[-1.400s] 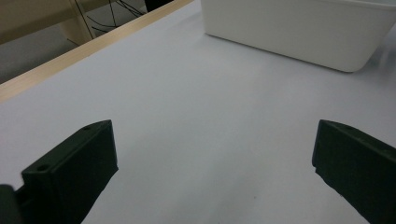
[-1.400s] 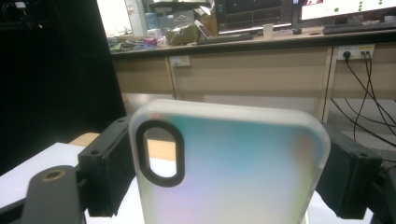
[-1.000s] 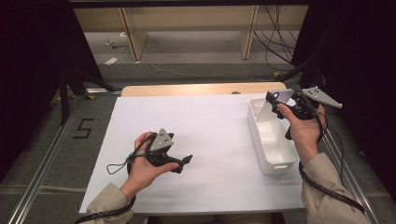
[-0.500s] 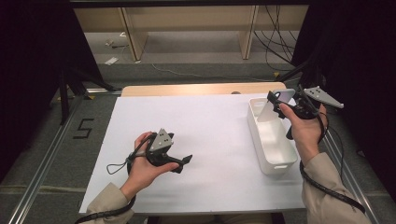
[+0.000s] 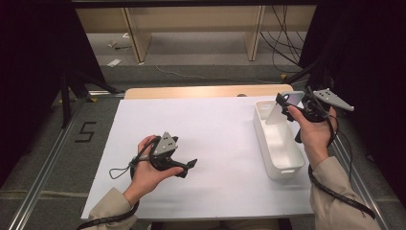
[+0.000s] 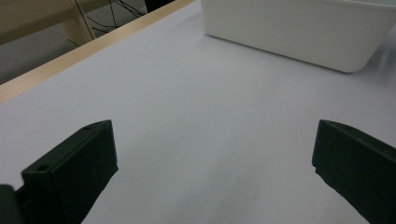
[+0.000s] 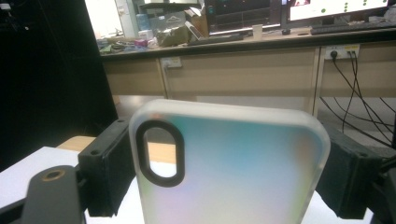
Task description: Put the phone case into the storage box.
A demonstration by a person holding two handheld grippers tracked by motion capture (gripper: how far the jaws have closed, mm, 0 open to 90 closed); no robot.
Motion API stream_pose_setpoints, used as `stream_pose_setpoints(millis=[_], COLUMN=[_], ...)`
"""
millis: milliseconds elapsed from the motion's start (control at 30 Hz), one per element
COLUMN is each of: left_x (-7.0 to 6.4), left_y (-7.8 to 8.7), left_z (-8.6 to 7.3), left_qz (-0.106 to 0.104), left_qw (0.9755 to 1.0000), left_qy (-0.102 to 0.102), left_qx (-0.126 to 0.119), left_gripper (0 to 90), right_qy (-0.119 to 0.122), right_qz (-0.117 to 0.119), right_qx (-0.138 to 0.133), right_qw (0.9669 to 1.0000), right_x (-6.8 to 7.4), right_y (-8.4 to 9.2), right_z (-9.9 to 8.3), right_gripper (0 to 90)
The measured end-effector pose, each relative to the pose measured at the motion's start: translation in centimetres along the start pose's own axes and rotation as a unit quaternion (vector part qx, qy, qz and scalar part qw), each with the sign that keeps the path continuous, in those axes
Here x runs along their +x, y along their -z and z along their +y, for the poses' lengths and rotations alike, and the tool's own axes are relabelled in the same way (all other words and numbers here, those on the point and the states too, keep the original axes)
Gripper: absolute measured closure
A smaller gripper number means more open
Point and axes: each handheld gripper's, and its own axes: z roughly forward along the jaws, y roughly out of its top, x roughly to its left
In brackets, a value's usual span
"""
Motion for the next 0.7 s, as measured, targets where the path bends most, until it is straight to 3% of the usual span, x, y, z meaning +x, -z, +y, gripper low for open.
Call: stream_pose_setpoints(millis=[700], left_x=[0.52], left_y=[0.77], left_z=[-0.40], left_qz=[0.004], left_qw=[1.0000], left_qy=[0.003], left_qx=[-0.002], left_gripper=[0.0], right_qy=[0.000], right_qz=[-0.004], right_qx=[0.001], right_qw=[1.0000], right_x=[-0.28], right_y=[-0.07], right_z=[-0.14], right_gripper=[18.4])
